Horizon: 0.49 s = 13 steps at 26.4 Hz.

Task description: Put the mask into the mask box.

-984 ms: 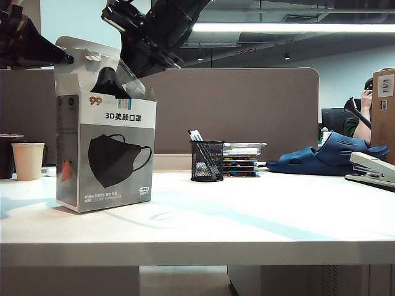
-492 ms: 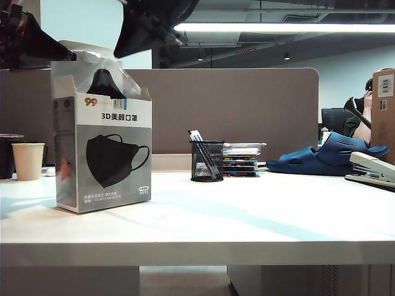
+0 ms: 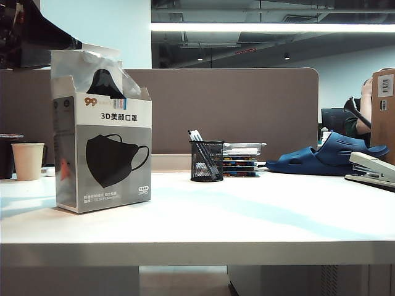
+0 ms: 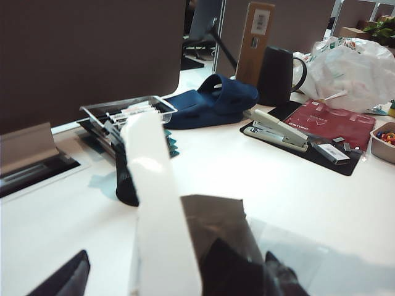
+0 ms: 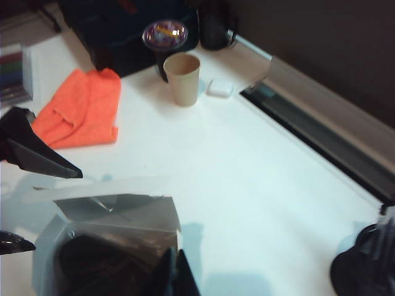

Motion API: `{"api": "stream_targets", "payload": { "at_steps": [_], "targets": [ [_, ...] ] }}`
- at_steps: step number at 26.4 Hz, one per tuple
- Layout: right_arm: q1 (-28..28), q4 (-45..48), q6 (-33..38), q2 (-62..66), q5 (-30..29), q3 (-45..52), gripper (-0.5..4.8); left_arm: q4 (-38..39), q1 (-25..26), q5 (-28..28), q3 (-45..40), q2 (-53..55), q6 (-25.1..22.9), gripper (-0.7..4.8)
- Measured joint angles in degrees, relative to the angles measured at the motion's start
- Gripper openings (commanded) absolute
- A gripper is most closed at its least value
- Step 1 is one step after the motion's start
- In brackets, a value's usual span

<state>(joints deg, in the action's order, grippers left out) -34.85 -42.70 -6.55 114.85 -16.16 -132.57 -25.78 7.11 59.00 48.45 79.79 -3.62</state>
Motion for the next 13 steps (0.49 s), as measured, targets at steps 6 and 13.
{"api": "stream_targets", "payload": {
  "at_steps": [6,13],
  "targets": [
    [1.05,0.00,-0.96,-1.75,2.51,0.00,-0.02,-10.91,0.02,-0.02,0.00,-0.02,7.48,4.08],
    [2.97,0.00,-3.67,-5.53,8.83,0.00,-0.02,-18.93,0.02,-8.28,0.00,-1.25,11.17,3.93]
  ]
}}
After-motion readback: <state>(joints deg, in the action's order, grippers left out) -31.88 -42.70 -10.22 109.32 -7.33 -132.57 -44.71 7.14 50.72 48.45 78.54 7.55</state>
